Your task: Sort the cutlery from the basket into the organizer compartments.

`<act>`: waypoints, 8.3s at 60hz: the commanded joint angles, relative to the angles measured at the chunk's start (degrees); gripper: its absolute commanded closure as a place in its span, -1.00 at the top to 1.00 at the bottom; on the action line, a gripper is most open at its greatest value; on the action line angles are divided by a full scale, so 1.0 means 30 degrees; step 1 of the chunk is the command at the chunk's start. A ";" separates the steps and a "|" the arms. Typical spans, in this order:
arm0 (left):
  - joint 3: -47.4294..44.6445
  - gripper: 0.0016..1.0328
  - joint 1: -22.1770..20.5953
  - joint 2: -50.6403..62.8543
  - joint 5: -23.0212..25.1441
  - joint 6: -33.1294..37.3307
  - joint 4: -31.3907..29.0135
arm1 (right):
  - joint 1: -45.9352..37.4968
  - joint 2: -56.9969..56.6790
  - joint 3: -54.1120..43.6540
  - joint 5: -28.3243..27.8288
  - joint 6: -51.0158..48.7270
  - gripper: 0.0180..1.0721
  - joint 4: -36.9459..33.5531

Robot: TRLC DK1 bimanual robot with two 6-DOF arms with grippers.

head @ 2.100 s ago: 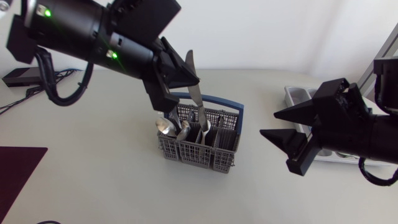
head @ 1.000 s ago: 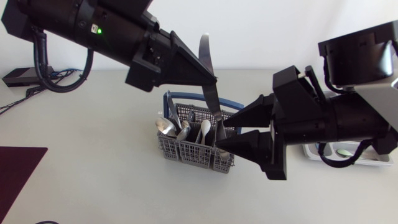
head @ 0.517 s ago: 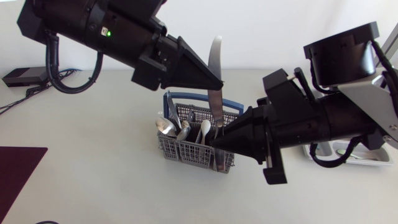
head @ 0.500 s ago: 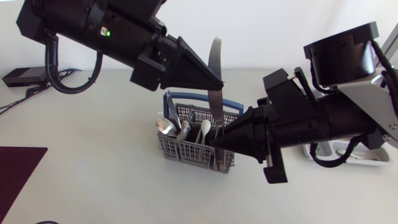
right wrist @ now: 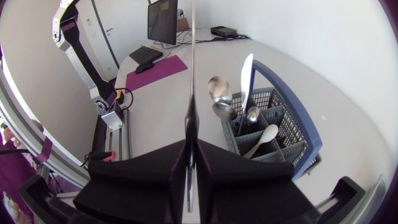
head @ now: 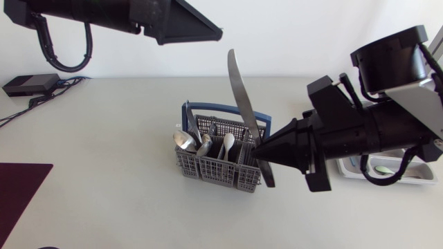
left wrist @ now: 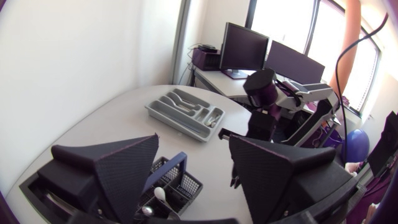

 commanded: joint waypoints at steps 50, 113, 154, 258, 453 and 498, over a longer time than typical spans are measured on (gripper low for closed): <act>-0.2540 0.92 0.1223 -0.0972 -0.6890 0.0893 0.1244 | -1.7296 0.2763 0.1329 0.5129 -0.3639 -0.89 0.3300; -0.7198 0.92 -0.2029 -0.2466 -1.2281 0.2680 0.1947 | -2.0958 1.8876 1.1055 1.1838 -0.1588 -0.89 0.6991; -0.8722 0.91 -0.3172 -0.3052 -1.2486 0.3676 0.1947 | -2.0050 2.3476 1.4893 1.3595 -0.1003 -0.41 0.5556; -0.7140 0.68 0.0842 -0.0123 -0.7388 -0.2915 -0.2389 | -0.7306 0.0448 0.0333 1.4650 0.0550 0.44 0.1278; 0.1298 -0.94 -0.1766 0.0082 -0.0591 0.7368 -1.2936 | 0.3388 -0.2921 -0.0488 1.3127 -0.0475 0.44 -0.0128; -0.0724 -0.94 -0.4871 0.0112 -0.0299 1.0239 -1.0387 | 0.5966 -0.2657 -0.2128 0.9172 -0.1413 0.44 0.2597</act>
